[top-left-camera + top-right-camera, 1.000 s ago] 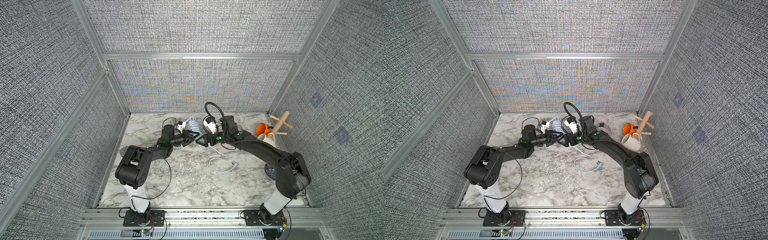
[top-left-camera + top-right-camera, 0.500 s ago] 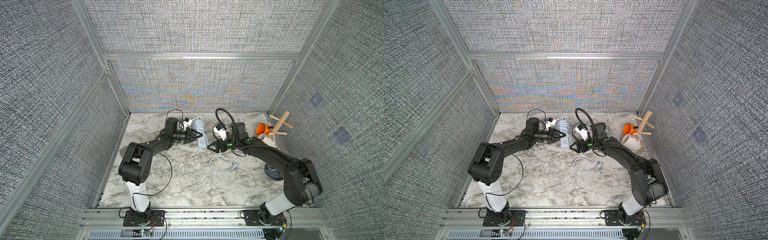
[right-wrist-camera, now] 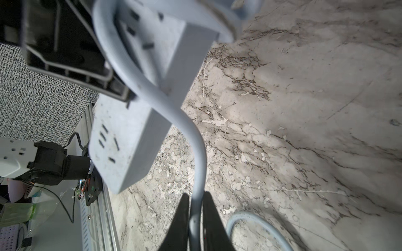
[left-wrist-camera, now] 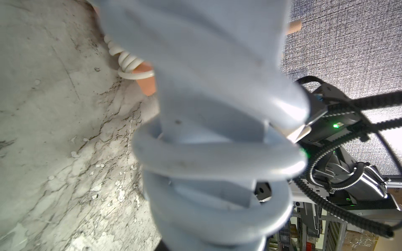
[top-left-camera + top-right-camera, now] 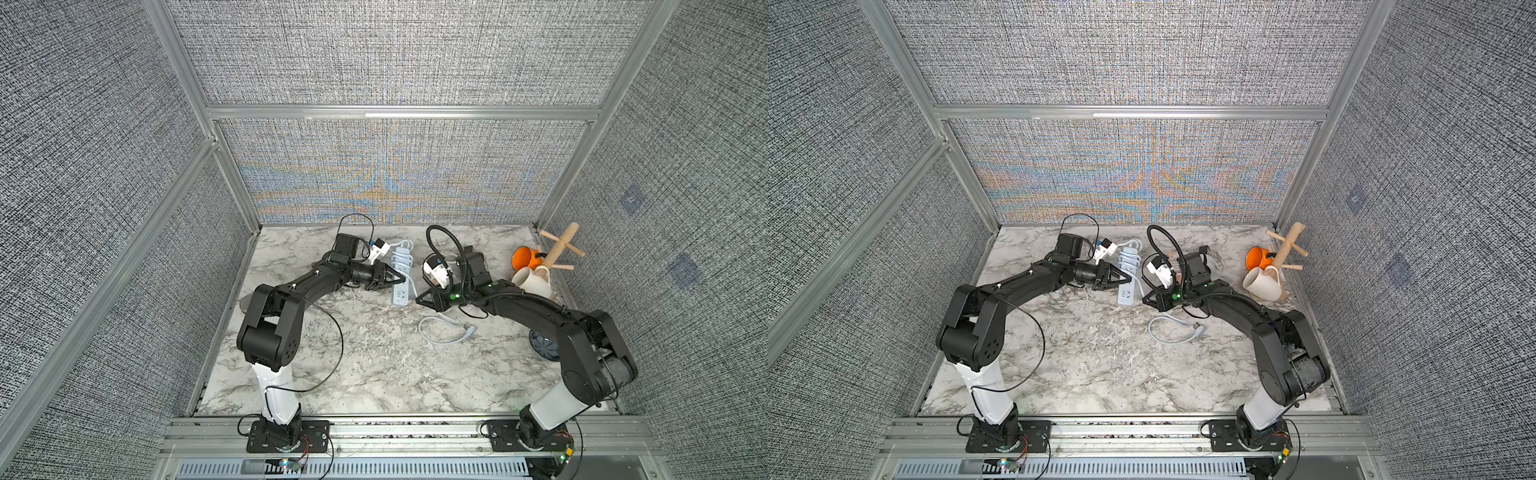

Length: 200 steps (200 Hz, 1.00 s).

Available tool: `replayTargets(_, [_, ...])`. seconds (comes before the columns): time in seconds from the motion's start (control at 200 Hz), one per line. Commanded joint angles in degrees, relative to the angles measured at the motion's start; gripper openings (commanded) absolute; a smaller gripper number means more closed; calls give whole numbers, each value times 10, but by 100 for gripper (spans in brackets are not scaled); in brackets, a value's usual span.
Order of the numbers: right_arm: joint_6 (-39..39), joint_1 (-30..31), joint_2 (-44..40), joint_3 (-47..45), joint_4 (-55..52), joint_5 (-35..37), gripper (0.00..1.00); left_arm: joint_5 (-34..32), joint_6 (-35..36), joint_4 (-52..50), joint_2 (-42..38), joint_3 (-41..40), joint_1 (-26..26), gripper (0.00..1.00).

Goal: Unwrap the cord wrapped around the power strip
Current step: Adjust the power strip.

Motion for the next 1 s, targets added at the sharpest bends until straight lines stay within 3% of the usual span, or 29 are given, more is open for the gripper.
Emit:
replayTargets(0.0, [9,-4,-12,4,36,-3,9,-6,87,-88,3,15,-2,0])
replayTargets(0.085, [17,-12,-23,6,38,1,14,-17,112,-116,4,18,-2,0])
replayTargets(0.135, [19,-20,-28,9,36,-6,30,-20,123,-128,4,18,-3,0])
replayTargets(0.185, [25,-30,-32,12,34,-18,58,-23,128,-132,3,16,-3,0])
replayTargets(0.225, [36,-40,-34,17,35,-29,74,-27,130,-132,3,15,-4,0])
replayTargets(0.265, [54,-47,-34,23,39,-36,84,-32,134,-134,4,14,-5,0])
replayTargets(0.345, [106,-49,-25,45,47,-33,94,-39,145,-135,5,14,-9,0])
replayTargets(0.48, [218,-36,3,69,89,-19,95,-44,150,-132,10,23,-19,0])
replayTargets(0.656, [292,-9,32,81,140,20,85,-46,155,-128,9,33,-27,0])
replayTargets(0.996, [321,27,95,131,125,50,76,-45,168,-133,15,51,-37,0])
